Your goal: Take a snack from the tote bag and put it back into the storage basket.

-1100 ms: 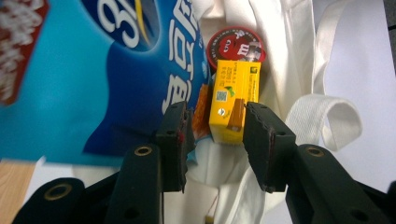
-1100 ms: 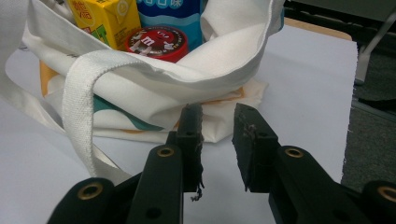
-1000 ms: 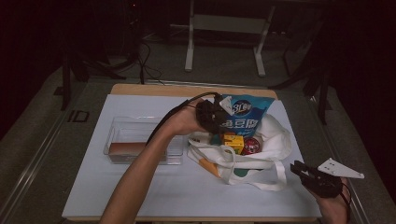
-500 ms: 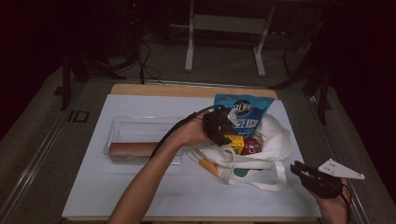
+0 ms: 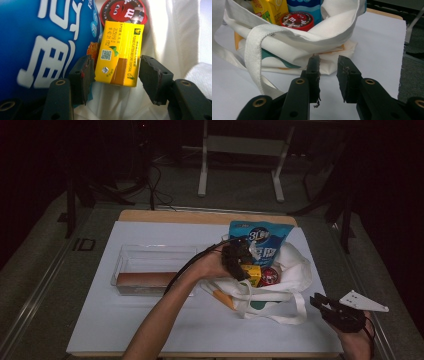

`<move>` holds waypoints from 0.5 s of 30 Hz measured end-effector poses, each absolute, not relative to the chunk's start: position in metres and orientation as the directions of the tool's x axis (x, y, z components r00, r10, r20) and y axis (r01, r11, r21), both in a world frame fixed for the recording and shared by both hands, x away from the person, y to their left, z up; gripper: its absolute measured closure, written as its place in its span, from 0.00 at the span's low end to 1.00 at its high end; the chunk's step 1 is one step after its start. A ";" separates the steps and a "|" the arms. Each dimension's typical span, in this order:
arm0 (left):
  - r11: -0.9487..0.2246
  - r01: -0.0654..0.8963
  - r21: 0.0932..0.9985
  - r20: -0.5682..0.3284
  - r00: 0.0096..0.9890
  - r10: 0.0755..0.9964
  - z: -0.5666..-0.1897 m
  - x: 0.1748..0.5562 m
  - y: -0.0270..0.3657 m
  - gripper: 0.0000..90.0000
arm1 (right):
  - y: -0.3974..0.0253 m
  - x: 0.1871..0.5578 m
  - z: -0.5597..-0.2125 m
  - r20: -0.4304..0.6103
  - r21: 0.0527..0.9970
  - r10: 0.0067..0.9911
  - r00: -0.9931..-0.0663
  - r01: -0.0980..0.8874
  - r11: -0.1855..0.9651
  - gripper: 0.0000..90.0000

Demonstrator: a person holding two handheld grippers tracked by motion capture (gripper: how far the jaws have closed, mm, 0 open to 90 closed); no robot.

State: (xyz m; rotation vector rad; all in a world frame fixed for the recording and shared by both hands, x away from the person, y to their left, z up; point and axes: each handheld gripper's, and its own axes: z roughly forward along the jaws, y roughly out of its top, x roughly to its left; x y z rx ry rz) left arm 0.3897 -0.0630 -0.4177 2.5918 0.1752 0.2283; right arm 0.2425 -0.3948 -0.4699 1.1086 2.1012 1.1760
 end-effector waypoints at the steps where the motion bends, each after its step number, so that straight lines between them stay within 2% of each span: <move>1: -0.853 0.077 0.516 0.123 0.979 0.163 -0.418 0.391 -0.064 0.50 | -0.395 0.242 -0.470 -0.025 0.859 0.833 -0.553 0.414 0.301 0.80; 15: -0.878 0.037 0.476 0.111 0.989 0.101 -0.422 0.398 -0.078 0.52 | -0.396 0.243 -0.473 -0.019 0.856 0.833 -0.553 0.422 0.300 0.80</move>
